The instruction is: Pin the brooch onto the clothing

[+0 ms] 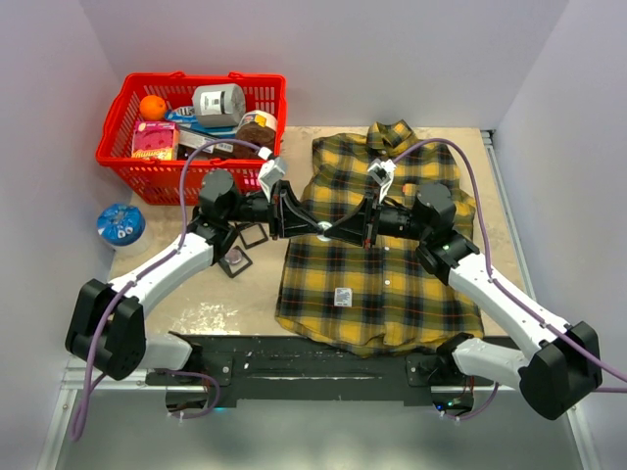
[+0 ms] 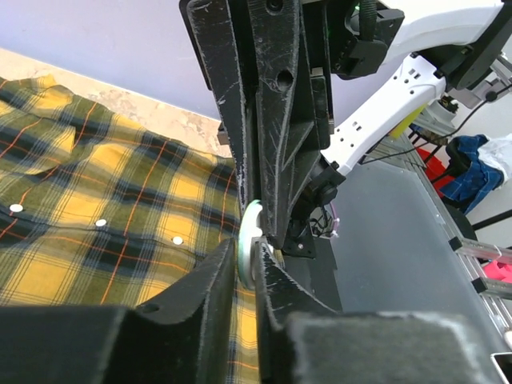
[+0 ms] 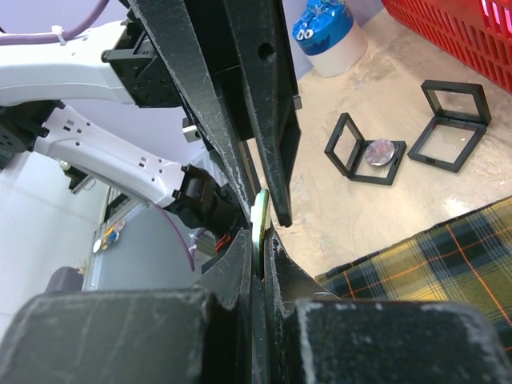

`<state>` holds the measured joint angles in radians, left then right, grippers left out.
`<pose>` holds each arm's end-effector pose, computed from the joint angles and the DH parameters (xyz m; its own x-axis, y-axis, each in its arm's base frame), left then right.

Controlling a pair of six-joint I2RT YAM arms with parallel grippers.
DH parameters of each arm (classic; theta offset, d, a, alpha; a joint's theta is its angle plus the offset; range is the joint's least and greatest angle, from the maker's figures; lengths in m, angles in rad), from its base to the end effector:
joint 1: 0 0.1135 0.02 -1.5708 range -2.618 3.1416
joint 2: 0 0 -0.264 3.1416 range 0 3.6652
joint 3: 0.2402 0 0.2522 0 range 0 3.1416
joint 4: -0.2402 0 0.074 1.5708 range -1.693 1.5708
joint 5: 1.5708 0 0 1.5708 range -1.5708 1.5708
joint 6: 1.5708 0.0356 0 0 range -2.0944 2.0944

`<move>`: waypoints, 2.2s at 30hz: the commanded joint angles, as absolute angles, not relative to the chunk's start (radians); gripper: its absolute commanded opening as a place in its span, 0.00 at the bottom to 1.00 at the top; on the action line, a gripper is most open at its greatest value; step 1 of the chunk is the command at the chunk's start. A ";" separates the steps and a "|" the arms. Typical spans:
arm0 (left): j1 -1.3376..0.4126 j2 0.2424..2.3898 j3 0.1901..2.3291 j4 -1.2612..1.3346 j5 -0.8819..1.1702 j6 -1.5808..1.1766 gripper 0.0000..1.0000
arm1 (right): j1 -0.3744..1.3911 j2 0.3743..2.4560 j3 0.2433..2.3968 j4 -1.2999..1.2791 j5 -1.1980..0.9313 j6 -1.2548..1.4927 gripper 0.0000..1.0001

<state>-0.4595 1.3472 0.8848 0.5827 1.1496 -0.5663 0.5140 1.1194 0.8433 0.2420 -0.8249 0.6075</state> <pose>0.2503 -0.1601 0.3260 -0.4422 -0.0259 -0.8966 0.8960 -0.0584 -0.4402 0.2092 0.1481 0.3387 -0.5797 0.1176 -0.8063 -0.7818 0.1984 0.5910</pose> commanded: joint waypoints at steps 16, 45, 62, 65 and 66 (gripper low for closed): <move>-0.471 1.361 0.891 0.640 1.172 -0.591 0.12 | 0.512 1.115 0.933 0.261 -0.819 0.565 0.00; -0.486 1.347 0.891 0.606 1.147 -0.543 0.00 | 0.512 1.173 0.965 0.057 -0.604 0.488 0.00; -0.494 1.376 0.925 0.474 1.091 -0.491 0.00 | 0.511 1.206 1.006 -0.049 -0.701 0.402 0.00; -0.479 1.390 0.937 0.417 1.054 -0.477 0.00 | 0.511 1.192 1.009 -0.061 -0.710 0.388 0.03; -0.474 1.399 0.940 0.396 1.034 -0.477 0.00 | 0.511 1.183 1.012 -0.069 -0.715 0.384 0.07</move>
<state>-0.4675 1.3815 0.8814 0.4324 1.0657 -0.5293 0.5156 1.1965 0.9668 -0.0185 -0.7250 0.4095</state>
